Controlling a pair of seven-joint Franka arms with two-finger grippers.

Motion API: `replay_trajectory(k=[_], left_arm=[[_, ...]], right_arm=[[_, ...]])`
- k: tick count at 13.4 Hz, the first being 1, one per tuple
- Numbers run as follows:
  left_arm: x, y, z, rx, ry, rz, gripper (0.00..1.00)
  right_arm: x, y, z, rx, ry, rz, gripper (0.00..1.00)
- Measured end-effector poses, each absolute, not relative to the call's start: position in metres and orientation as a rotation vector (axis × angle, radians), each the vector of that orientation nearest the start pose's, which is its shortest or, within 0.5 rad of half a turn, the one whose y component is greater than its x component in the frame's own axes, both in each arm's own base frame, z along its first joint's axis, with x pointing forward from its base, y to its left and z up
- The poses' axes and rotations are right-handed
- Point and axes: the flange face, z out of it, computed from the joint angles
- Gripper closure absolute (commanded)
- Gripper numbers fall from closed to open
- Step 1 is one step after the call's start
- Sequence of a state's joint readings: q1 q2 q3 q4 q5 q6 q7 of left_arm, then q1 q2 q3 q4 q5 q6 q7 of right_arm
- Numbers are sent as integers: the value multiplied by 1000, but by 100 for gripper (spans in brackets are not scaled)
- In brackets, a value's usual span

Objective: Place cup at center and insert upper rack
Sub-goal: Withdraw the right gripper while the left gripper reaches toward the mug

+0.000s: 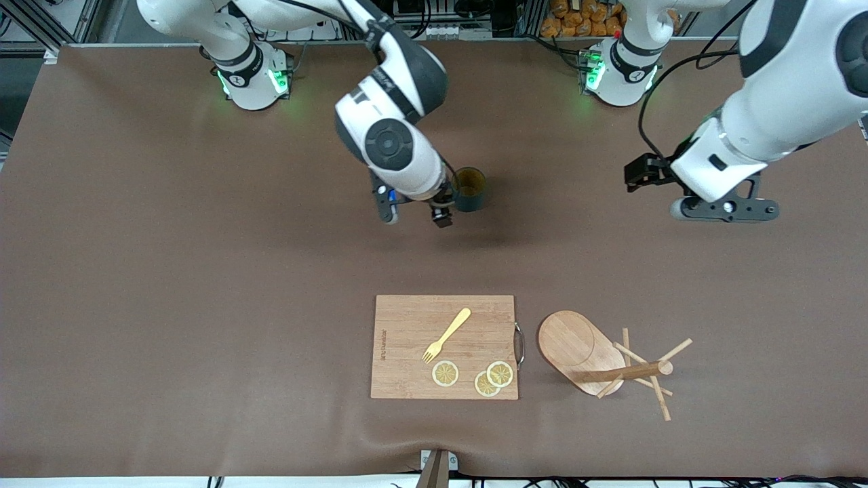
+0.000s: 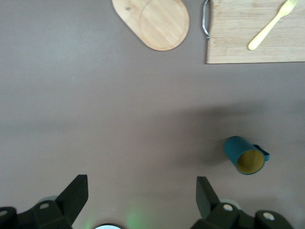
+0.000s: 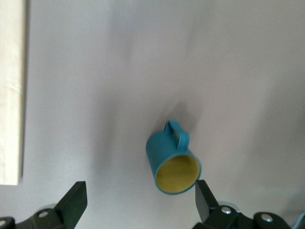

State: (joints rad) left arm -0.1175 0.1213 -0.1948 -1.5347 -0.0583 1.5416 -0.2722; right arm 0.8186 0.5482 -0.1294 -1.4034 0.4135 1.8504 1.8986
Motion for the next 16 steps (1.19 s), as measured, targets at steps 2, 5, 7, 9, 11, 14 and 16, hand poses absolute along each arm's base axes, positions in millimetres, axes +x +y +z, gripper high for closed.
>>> replay_trajectory(k=[2, 5, 7, 9, 11, 14, 16], left_arm=[[551, -207, 565, -3180, 38, 203, 0], [540, -249, 551, -3162, 19, 218, 0], [532, -278, 543, -3147, -7, 213, 0], [516, -313, 535, -3121, -28, 209, 0], [494, -352, 528, -3098, -40, 211, 0], [447, -413, 519, -3056, -30, 188, 0], [419, -449, 509, -3046, -3, 179, 0]], right_arm=[[531, 444, 404, -2491, 1834, 559, 0], [562, 384, 428, -2539, 1712, 586, 0], [580, 343, 439, -2580, 1602, 600, 0], [597, 300, 445, -2626, 1470, 612, 0], [612, 252, 447, -2676, 1317, 634, 0], [630, 161, 447, -2784, 1057, 629, 0], [636, 112, 448, -2844, 914, 608, 0]])
